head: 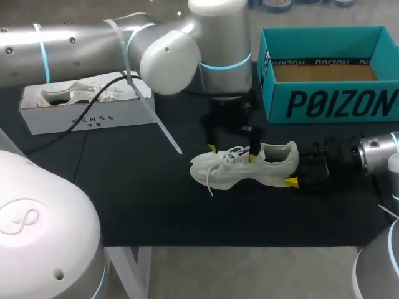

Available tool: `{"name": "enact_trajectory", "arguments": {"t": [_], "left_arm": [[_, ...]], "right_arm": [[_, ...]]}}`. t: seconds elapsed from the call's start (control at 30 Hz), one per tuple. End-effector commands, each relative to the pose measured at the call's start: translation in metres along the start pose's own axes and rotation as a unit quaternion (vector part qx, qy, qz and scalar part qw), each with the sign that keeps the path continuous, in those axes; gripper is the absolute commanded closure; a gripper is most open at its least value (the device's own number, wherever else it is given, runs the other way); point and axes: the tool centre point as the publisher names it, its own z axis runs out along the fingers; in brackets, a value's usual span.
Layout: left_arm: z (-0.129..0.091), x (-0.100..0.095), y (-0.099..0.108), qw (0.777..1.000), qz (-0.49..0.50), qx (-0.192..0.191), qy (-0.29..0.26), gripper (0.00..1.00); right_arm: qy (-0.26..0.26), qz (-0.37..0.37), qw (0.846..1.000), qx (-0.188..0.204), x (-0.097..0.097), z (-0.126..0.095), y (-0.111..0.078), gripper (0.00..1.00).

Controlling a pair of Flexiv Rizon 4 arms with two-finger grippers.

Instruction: Take the shoe out of the shoebox, open the shoe tongue, remove and reinsert the insole, then place the shoe into the shoebox

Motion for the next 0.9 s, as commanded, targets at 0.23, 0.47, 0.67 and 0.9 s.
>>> {"name": "enact_trajectory", "arguments": {"t": [0.23,0.47,0.67,0.9], "left_arm": [[0.012,0.016,-0.007,0.981,-0.165,-0.022,-0.1,0.0],[0.011,0.021,-0.011,0.972,-0.193,0.0,-0.131,0.0],[0.019,0.041,-0.03,0.972,-0.178,0.012,-0.154,0.0],[0.022,0.047,-0.046,0.966,-0.193,0.024,-0.173,0.0]], "right_arm": [[0.0,0.0,1.0,0.001,0.001,0.006,-0.006,1.0],[0.0,0.0,1.0,0.001,0.001,0.006,-0.006,1.0],[0.0,0.0,1.0,0.001,0.001,0.006,-0.006,1.0],[0.0,0.0,1.0,0.001,0.001,0.006,-0.006,1.0]]}}
